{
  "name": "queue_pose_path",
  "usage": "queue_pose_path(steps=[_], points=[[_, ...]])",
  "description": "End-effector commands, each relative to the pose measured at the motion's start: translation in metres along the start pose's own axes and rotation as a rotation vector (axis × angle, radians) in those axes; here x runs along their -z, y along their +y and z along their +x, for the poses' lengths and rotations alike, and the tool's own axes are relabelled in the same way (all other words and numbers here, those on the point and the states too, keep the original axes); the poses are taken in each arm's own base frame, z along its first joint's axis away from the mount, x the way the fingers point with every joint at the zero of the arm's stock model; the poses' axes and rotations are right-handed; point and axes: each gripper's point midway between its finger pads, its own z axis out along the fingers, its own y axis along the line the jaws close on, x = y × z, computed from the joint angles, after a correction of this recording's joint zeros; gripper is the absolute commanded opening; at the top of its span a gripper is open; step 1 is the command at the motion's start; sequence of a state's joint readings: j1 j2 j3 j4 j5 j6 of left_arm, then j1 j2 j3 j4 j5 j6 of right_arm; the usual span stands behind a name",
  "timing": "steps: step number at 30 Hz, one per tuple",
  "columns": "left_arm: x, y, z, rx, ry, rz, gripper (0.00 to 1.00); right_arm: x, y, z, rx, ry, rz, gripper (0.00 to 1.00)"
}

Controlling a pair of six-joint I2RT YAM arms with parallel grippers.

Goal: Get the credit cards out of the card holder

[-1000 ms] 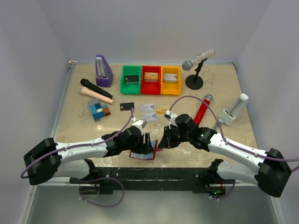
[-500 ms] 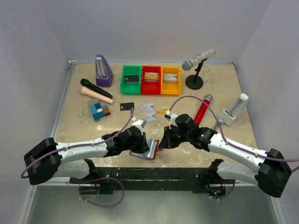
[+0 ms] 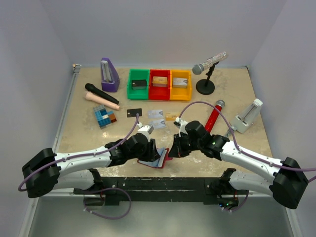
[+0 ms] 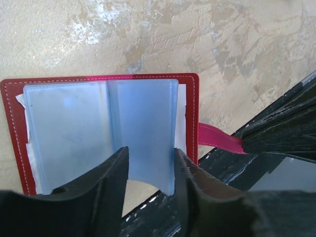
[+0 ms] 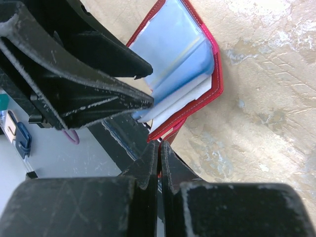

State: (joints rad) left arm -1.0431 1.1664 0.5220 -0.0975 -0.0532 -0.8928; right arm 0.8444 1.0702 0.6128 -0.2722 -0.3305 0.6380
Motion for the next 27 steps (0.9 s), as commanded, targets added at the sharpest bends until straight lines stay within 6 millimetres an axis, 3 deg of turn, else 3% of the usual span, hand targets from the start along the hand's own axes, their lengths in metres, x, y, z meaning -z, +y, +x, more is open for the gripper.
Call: queue_pose_path(steps=[1, 7, 13, 15, 16, 27], points=[[0.007, -0.020, -0.010, -0.023, -0.022, 0.077, 0.52, 0.002, 0.002, -0.005, 0.033, -0.024, 0.000, 0.00], [0.022, -0.005, -0.013, 0.032, -0.086, 0.047, 0.64, -0.001, -0.009, -0.002, 0.017, -0.026, 0.043, 0.00], [0.028, 0.033, -0.002, 0.096, -0.127, -0.031, 0.73, -0.007, -0.020, 0.003, 0.006, -0.011, 0.084, 0.00], [0.027, 0.043, 0.003, 0.107, -0.116, -0.071, 0.97, -0.010, -0.024, 0.006, -0.001, -0.004, 0.090, 0.00], [0.027, 0.047, 0.006, 0.108, -0.107, -0.087, 1.00, -0.011, -0.025, 0.006, -0.005, -0.002, 0.091, 0.00], [0.022, 0.050, 0.009, 0.089, -0.101, -0.094, 0.97, -0.016, -0.028, 0.010, -0.014, 0.012, 0.092, 0.00]])
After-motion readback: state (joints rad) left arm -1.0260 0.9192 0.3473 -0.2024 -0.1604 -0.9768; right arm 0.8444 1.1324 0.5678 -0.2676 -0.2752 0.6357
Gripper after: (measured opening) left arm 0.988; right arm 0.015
